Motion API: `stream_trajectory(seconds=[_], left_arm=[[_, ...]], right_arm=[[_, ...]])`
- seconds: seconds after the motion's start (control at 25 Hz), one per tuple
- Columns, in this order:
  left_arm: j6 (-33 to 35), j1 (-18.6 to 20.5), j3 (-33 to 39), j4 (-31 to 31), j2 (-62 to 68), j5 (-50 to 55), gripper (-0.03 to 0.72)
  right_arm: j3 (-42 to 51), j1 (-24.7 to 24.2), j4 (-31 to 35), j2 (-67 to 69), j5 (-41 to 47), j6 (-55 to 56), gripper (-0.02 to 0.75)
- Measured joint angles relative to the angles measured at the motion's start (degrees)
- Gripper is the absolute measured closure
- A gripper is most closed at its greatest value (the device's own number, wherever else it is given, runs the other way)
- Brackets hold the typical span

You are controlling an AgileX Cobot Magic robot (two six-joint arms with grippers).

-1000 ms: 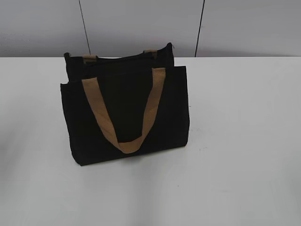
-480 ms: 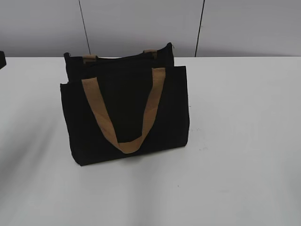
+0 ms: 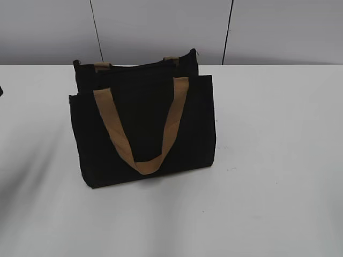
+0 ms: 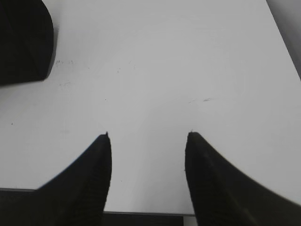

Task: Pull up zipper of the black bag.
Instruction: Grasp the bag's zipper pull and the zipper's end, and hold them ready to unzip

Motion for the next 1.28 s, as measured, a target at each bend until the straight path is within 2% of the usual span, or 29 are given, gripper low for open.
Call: stream_trajectory(seconds=[0.24, 0.36, 0.56, 1.28], left_arm=[[-0.2, -0.2, 0.3, 7.9, 7.2, -5.2, 0.433], [-0.2, -0.2, 0.3, 9.5, 14.1, -8.2, 0.402], [-0.2, -0.2, 0.3, 16.8, 23.4, -14.6, 0.340], [-0.2, -0.2, -0.2, 21.3, 44.0, -35.7, 0.330]], right_arm=[[0.0, 0.0, 0.0, 0.0, 0.0, 0.0, 0.337], [0.0, 0.0, 0.0, 0.0, 0.0, 0.0, 0.337], [0.0, 0.0, 0.0, 0.0, 0.0, 0.0, 0.337], [0.0, 0.0, 0.0, 0.0, 0.0, 0.0, 0.337]])
